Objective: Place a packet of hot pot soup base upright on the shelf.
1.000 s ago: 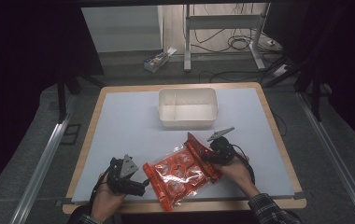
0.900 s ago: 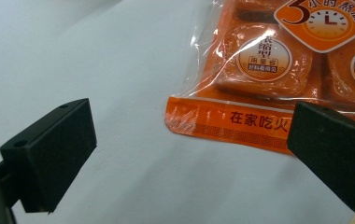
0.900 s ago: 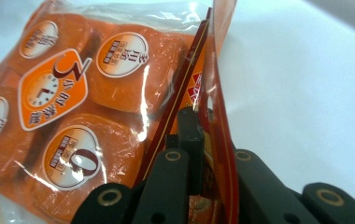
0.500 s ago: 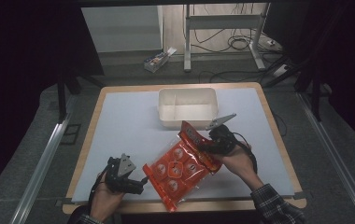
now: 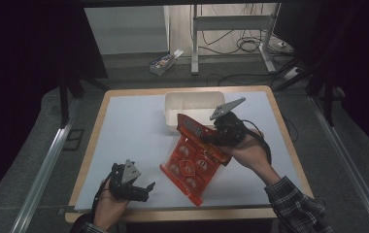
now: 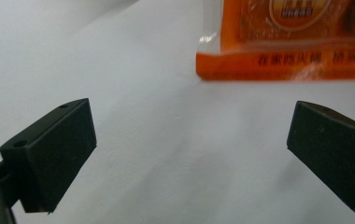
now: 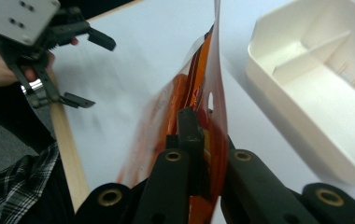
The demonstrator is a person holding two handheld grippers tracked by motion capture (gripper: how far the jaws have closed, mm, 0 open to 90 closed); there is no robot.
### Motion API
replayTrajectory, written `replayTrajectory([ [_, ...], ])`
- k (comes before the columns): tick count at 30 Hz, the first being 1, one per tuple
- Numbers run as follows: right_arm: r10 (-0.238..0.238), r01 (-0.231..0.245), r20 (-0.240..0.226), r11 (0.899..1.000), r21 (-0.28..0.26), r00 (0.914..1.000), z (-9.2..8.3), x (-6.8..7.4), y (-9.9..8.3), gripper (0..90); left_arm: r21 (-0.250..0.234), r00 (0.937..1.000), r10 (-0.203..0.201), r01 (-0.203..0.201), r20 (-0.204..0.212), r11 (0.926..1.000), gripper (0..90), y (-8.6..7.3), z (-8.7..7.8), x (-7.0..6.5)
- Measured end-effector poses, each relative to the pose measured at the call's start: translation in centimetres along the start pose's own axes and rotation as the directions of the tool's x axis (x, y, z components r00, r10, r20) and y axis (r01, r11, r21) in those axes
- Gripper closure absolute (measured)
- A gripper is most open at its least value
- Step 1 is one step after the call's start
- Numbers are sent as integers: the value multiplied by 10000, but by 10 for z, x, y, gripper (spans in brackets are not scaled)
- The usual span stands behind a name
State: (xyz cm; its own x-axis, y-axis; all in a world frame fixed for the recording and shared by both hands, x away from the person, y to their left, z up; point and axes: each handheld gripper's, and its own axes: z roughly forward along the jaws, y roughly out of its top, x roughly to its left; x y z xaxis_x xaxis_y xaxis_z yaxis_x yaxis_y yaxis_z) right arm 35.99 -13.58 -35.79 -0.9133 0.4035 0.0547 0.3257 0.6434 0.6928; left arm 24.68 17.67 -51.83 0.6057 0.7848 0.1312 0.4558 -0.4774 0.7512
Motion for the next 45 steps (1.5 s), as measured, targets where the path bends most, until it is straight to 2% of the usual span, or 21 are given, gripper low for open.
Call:
replayTrajectory([
  [3,-313,313,37,9995,0,9995,-10,4,12,891,-50,10000,58,-58,-9,10000,12,0,-1,0],
  [6,-434,434,191,9991,31,9989,-17,7,20,891,-47,10000,90,-90,-21,9999,12,0,-1,0],
  [10,-559,560,467,9984,-3,9973,-24,5,28,891,-23,9999,157,-157,-23,9999,12,1,0,0],
  [17,-462,477,1034,9988,-123,9936,-35,-13,37,891,-90,10000,93,-93,19,9999,12,1,0,-1],
  [21,-237,277,1145,9991,-333,9931,-42,-24,41,891,-103,9999,57,-56,99,9999,13,1,0,-1],
  [30,-212,308,1368,9972,-685,9904,-50,-40,53,891,-96,9997,-43,46,229,9999,13,1,0,-1],
  [34,-37,159,1431,9963,-847,9897,-54,-48,59,891,-21,9997,-17,17,228,10000,13,1,1,-1],
  [45,112,103,1829,9932,-1162,9831,-62,-70,85,891,98,9997,-23,20,257,10000,10,2,2,-2],
])
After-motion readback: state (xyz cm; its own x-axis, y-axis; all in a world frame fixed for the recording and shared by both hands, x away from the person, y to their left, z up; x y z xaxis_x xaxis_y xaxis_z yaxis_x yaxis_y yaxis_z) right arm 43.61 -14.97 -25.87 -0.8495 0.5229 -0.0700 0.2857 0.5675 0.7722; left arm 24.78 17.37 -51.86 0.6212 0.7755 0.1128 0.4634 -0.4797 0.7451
